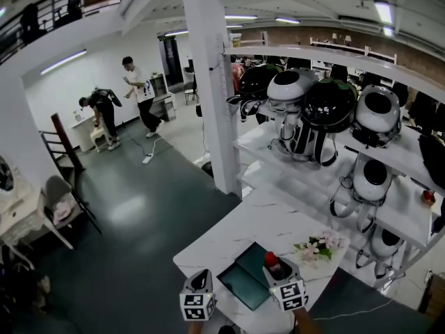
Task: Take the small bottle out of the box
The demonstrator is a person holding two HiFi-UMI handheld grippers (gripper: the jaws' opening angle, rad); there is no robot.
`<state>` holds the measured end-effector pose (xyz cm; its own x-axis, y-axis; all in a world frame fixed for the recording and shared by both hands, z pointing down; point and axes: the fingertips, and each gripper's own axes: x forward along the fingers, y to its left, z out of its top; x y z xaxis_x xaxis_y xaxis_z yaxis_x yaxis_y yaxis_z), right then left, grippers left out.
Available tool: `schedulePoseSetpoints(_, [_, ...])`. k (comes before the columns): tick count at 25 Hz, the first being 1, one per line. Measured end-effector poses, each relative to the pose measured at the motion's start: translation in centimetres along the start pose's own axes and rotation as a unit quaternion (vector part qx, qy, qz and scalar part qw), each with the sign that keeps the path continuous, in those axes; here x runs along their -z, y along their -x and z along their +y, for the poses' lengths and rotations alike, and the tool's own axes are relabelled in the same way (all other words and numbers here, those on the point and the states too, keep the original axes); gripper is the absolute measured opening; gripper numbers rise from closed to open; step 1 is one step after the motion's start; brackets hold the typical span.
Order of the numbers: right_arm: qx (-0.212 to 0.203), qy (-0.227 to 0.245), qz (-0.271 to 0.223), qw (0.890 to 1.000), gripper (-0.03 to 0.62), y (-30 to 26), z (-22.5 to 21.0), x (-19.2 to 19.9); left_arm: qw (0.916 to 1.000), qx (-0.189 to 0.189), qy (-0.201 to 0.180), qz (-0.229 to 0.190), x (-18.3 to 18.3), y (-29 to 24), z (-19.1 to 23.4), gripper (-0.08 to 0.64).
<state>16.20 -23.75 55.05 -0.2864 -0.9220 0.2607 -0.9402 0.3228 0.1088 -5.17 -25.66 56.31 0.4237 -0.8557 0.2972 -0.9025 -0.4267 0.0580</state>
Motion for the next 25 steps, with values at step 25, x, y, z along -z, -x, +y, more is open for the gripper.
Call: schedulePoseSetpoints(25, [-0.005, 0.008, 0.003, 1.0, 0.218, -0.5, 1.1, 0.2, 1.0, 0.001, 0.002, 0.008, 0.9, 0.2, 0.2, 0.018])
